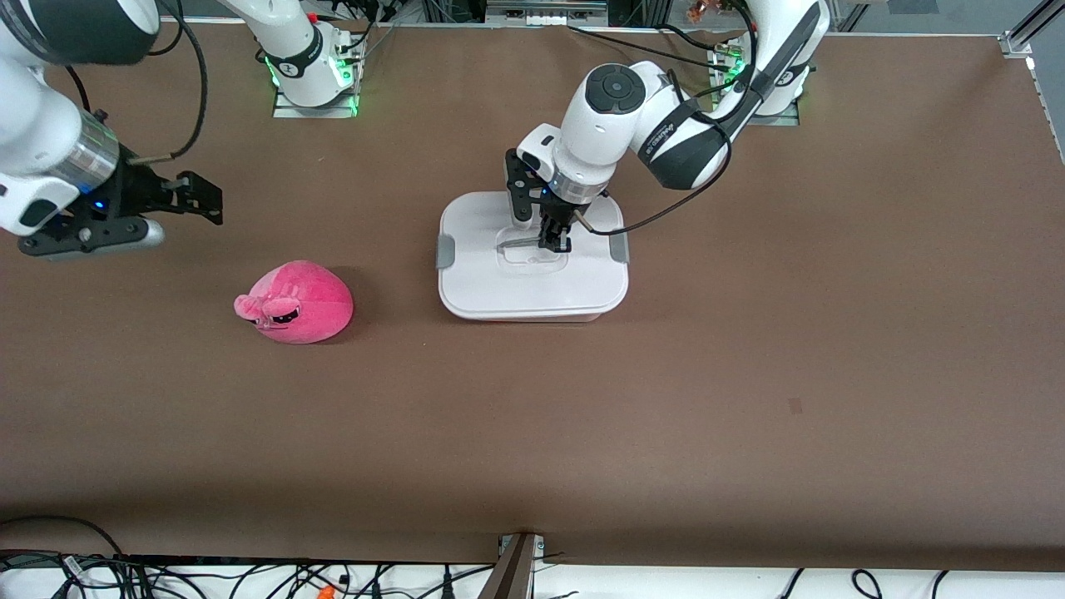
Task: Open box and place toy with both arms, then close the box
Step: 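Lift the lid with the left gripper while the right gripper reaches the toy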
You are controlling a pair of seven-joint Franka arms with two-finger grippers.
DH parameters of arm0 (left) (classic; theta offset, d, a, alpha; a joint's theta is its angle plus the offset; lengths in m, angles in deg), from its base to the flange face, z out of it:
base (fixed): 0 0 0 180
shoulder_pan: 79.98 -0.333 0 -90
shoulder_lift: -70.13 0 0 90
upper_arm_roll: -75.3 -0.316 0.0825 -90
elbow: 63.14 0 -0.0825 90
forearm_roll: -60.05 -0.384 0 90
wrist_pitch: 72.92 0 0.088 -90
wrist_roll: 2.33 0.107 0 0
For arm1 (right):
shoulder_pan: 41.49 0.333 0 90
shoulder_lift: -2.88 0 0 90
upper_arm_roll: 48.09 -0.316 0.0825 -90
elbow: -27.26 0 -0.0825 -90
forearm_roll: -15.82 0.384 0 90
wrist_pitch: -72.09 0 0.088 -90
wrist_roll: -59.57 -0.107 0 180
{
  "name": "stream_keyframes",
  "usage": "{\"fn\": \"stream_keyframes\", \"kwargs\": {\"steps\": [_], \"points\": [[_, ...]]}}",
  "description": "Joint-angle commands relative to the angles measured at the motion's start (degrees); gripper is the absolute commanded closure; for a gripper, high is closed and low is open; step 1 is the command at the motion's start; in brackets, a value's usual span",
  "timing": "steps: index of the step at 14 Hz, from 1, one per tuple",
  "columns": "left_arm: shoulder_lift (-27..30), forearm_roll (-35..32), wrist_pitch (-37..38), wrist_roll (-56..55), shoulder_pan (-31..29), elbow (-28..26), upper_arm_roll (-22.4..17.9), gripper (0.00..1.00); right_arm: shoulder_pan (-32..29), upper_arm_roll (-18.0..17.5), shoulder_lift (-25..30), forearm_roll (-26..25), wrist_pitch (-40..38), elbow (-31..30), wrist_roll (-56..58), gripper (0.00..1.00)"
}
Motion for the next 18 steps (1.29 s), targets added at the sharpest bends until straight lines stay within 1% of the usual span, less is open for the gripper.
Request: {"fn": "stream_keyframes", "kwargs": {"steps": [1,3,5,8,10,12,15,18], "points": [[4.0,-0.22,9.37,-0.65,-0.88,3.02,0.37,1.0,-1.16,-0.34,-5.76,0.37,0.48,1.59,1.54,0.0],[4.1,-0.22,21.13,0.14,-2.28,8.72,0.37,1.0,-1.17,-0.25,-6.28,0.64,0.75,0.8,1.99,0.0],[4.02,-0.22,31.25,1.8,-3.94,14.35,0.37,1.0,-1.6,0.27,-5.68,1.51,3.19,-3.75,1.38,0.0],[4.02,1.88,41.2,2.42,-9.21,19.81,0.28,1.0,-1.52,0.98,-4.36,2.4,8.73,-10.87,1.2,0.0],[4.28,1.89,44.72,3.56,-13.69,21.57,0.54,1.0,-1.52,1.07,-3.48,3.01,12.07,-14.39,1.2,0.0],[4.19,1.89,49.03,9.95,-18.61,24.47,0.28,1.0,-1.52,0.98,-3.47,3.19,15.94,-16.6,1.11,0.0],[3.76,2.15,49.22,24.88,-28.27,24.49,0.19,1.0,-1.52,0.89,-3.48,3.54,20.69,-20.11,1.11,0.0],[1.91,2.94,49.22,36.66,-35.92,25.09,0.19,1.0,-1.52,0.8,-4.0,3.98,22.81,-21.09,1.11,0.0]]}}
